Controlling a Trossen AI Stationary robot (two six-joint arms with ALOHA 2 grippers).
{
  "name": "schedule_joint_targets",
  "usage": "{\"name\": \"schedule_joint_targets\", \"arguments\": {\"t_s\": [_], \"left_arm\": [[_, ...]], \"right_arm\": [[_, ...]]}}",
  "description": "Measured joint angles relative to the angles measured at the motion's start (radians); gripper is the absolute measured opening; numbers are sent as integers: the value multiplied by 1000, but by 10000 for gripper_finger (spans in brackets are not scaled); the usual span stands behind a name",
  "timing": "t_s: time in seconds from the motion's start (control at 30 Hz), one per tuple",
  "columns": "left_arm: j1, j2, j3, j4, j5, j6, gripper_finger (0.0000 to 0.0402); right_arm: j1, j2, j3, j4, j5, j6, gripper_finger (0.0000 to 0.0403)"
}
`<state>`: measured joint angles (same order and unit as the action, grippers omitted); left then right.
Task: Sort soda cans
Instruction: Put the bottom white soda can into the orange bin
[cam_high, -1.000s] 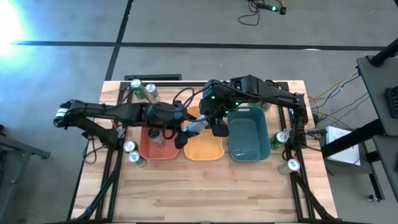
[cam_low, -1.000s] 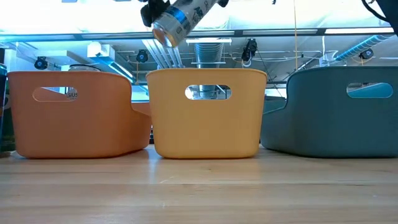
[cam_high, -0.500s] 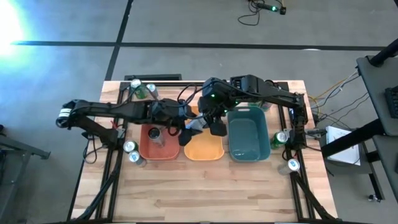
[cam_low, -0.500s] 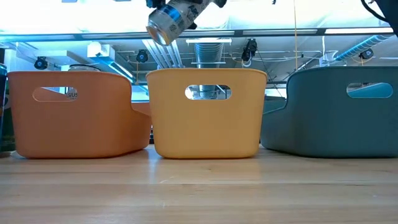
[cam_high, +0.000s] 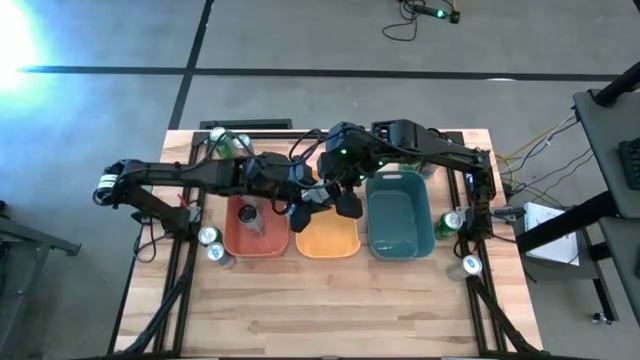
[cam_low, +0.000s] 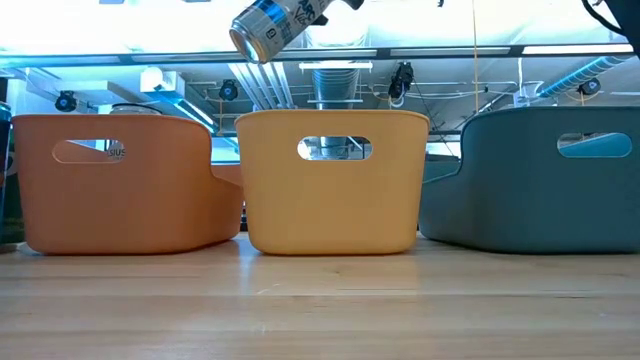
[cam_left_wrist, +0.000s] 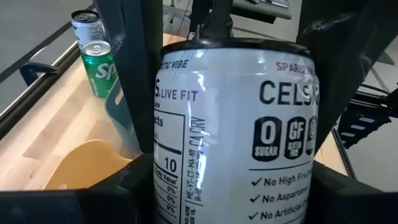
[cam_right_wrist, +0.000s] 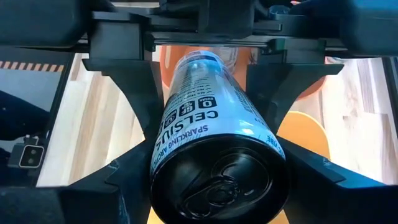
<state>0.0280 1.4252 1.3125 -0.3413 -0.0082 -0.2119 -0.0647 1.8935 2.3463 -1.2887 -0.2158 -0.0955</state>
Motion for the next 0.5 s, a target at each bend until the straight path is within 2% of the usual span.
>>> {"name": "schedule_joint_targets", "arguments": {"t_s": [0.2,0.37,0.5], "left_arm": [[0,-20,0,-14,5,-13,223],[3,-79,23,-24,-7,-34,223],[5,-147,35,-10,-45,-19,223]], "right_arm": [[-1,-10,9,2,16,7,272],[0,-90,9,-19,135,11,324],[-2,-165,11,-9,170,49,358]]}}
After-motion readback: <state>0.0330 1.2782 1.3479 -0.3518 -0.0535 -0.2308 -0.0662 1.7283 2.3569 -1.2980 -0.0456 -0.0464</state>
